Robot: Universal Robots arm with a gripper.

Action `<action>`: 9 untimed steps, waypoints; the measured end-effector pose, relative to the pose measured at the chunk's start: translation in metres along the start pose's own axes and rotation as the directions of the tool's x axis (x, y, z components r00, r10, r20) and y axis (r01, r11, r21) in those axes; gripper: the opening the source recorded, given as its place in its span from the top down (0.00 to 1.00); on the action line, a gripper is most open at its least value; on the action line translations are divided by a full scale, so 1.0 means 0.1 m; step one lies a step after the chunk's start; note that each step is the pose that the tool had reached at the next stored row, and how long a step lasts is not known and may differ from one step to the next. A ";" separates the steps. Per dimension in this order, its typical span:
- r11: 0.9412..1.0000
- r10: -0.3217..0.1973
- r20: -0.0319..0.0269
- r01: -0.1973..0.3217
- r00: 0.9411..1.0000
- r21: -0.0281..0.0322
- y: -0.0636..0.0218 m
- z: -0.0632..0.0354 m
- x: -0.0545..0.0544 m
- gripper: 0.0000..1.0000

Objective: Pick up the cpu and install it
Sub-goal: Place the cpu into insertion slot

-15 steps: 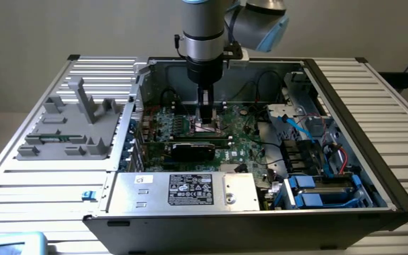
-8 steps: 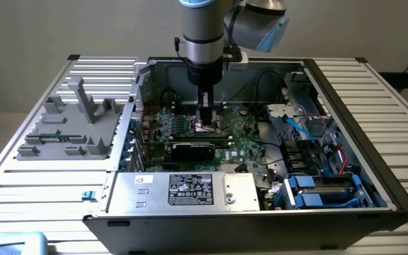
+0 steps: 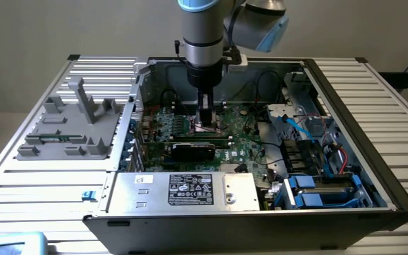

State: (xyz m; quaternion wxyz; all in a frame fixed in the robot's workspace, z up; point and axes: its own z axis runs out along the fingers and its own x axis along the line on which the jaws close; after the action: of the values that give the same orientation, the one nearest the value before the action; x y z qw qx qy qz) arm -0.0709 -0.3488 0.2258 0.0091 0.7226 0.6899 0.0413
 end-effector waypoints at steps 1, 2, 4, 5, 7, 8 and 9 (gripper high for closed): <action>1.000 0.000 -0.001 0.000 1.000 0.000 -0.001 0.010 0.00 0.45; 1.000 0.000 -0.003 0.000 1.000 0.000 -0.002 0.019 0.00 0.45; 1.000 0.001 -0.007 -0.001 1.000 0.000 -0.003 0.038 0.00 0.45; 1.000 0.001 -0.009 -0.001 1.000 0.000 -0.004 0.048 0.00 0.45; 1.000 0.001 -0.009 -0.001 1.000 0.000 -0.005 0.066 0.00 0.45; 1.000 0.001 -0.010 -0.001 1.000 0.000 -0.006 0.079 0.00 0.45; 1.000 0.001 -0.010 -0.001 1.000 0.000 -0.007 0.090 0.00 0.45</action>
State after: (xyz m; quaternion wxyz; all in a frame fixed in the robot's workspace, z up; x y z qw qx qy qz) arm -0.0709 -0.3484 0.2168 0.0054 0.7227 0.6897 0.0448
